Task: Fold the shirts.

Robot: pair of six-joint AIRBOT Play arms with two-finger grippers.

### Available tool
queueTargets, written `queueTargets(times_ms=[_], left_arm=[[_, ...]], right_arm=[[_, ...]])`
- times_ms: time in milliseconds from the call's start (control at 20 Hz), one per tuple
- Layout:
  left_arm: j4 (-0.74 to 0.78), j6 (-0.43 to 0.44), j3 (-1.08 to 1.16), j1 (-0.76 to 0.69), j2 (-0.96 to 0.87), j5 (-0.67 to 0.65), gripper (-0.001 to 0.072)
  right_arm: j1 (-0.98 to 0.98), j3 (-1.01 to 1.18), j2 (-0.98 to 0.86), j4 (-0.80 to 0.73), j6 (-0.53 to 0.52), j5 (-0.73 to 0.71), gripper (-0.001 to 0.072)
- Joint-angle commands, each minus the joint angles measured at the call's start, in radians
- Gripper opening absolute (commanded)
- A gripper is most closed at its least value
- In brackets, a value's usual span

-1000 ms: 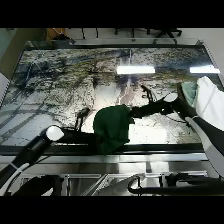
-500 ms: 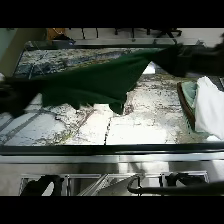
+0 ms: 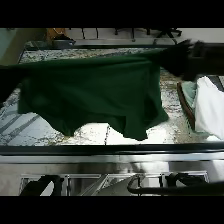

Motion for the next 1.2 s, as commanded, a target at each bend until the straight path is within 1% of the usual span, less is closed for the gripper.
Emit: queueTargets(times_ms=[0,50,200,300,350,400,450,500,550,650,700,750,850,1000,1050,1100,1150], left_arm=[[0.000,0.049,-0.164,0.002,-0.147,-0.014,0.0008],[-0.001,0.071,-0.224,0.002,-0.202,0.005,0.0008],[0.004,0.151,-0.378,0.003,-0.399,0.102,0.0009],[0.006,0.177,-0.409,0.003,-0.530,0.182,0.0009],[0.005,0.177,-0.402,0.003,-0.585,0.208,0.0015],[0.007,0.177,-0.378,0.003,-0.637,0.213,0.0017],[0.008,0.177,-0.339,0.003,-0.679,0.198,0.0289],[0.008,0.170,-0.284,0.012,-0.716,0.159,0.0692],[0.009,0.167,-0.223,0.024,-0.747,0.104,0.0675],[0.009,0.135,-0.129,0.055,-0.778,-0.029,0.0674],[0.009,0.114,-0.106,0.079,-0.780,-0.089,0.0673],[0.008,0.087,-0.106,0.099,-0.776,-0.127,0.0654],[0.008,0.060,-0.196,0.140,-0.734,-0.154,0.0656],[0.011,0.090,-0.483,0.195,-0.600,-0.110,0.0656],[0.031,0.098,-0.587,0.216,-0.552,-0.078,0.0656],[0.065,0.099,-0.674,0.233,-0.513,-0.049,0.0656],[0.086,0.098,-0.754,0.240,-0.477,0.000,0.0656]], right_arm=[[0.000,-0.132,-0.159,-0.014,-0.011,0.030,0.0026],[0.000,-0.189,-0.225,-0.022,-0.012,0.006,0.0026],[0.002,-0.319,-0.431,-0.023,-0.068,-0.099,0.0026],[0.002,-0.333,-0.565,-0.015,-0.069,-0.156,0.0027],[0.002,-0.333,-0.614,-0.003,-0.085,-0.173,0.0077],[0.001,-0.332,-0.641,0.006,-0.094,-0.187,0.0223],[-0.004,-0.332,-0.649,0.004,-0.094,-0.200,0.0336],[-0.014,-0.329,-0.644,0.003,-0.105,-0.199,0.0392],[-0.034,-0.325,-0.628,0.000,-0.112,-0.184,0.0393],[-0.098,-0.324,-0.566,-0.013,-0.111,-0.120,0.0393],[-0.144,-0.325,-0.523,-0.029,-0.108,-0.071,0.0393],[-0.182,-0.328,-0.484,-0.054,-0.108,-0.033,0.0391],[-0.238,-0.374,-0.401,-0.137,-0.092,0.002,0.0387],[-0.274,-0.543,-0.272,-0.268,-0.085,-0.018,0.0389],[-0.278,-0.605,-0.240,-0.293,-0.086,-0.046,0.0413],[-0.277,-0.668,-0.213,-0.310,-0.086,-0.085,0.0557],[-0.277,-0.715,-0.202,-0.312,-0.086,-0.117,0.0647]])
